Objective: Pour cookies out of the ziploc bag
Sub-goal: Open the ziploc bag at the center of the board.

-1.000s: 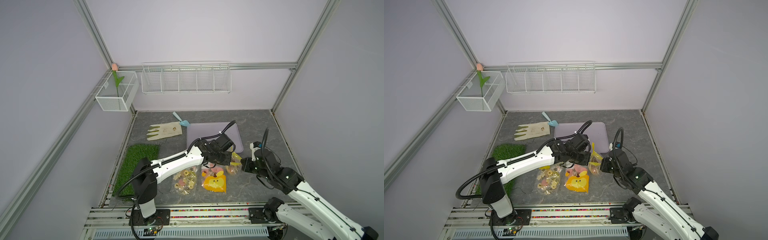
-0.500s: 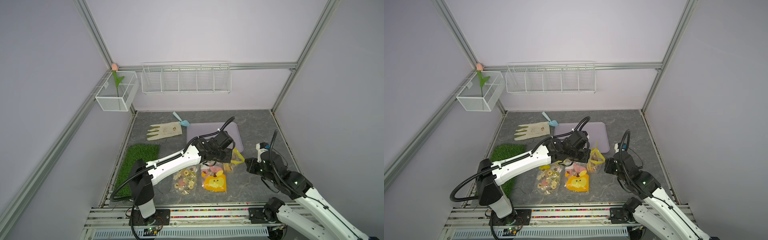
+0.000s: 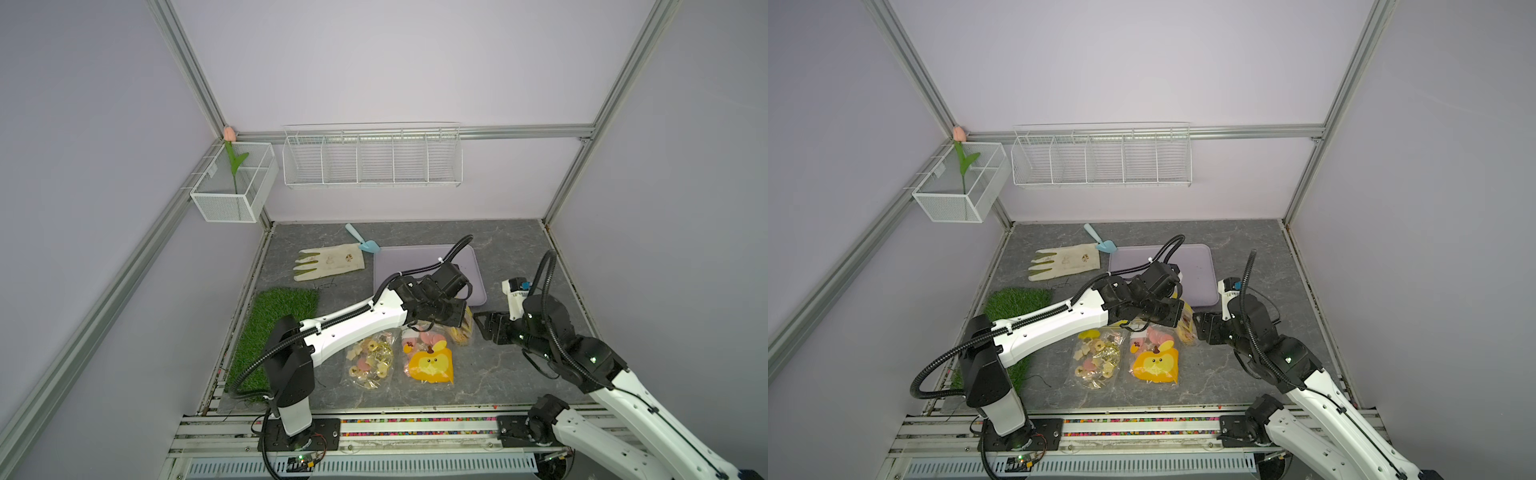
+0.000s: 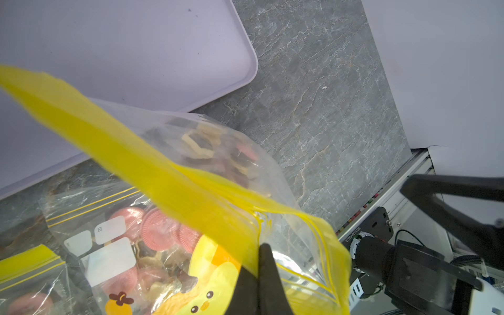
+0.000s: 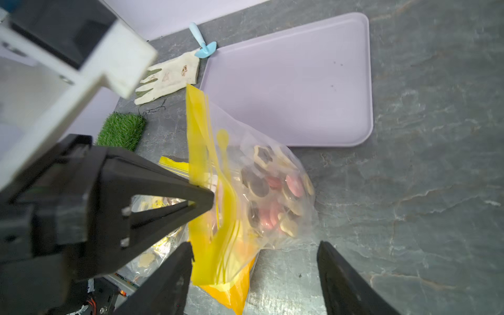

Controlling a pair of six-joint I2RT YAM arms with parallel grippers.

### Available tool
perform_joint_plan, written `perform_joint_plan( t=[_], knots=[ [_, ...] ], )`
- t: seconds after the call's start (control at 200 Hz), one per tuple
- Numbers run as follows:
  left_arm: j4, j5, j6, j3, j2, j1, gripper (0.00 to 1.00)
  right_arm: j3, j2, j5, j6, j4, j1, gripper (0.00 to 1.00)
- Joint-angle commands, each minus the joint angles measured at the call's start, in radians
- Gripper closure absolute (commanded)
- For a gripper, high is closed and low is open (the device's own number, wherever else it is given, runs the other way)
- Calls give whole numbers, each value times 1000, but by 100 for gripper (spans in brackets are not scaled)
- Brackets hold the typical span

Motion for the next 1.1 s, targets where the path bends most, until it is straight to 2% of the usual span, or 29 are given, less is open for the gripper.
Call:
perform_joint_plan(
  t=[0.0,0.18,0.475,0.6,0.86,0.975,1.095],
  knots=[
    [-14,6,46,47,13,-3,100,45,55,-51,-94,38,-13,24],
    [-29,-4,61,63,11,-7,100,83,159,-111,-119,67,-36,24],
    [-46,-17,61,69,11,-10,100,78,261,-154,-129,66,-95,26],
    [-50,-27,66,70,12,-14,100,86,302,-210,-139,64,-120,28],
    [-47,-21,78,79,21,-30,100,116,386,-242,-168,61,-127,29],
    [-47,-19,85,84,31,-37,100,134,431,-247,-192,66,-130,35],
    [-58,-23,91,86,35,-40,100,150,457,-249,-201,71,-133,44]
  ],
)
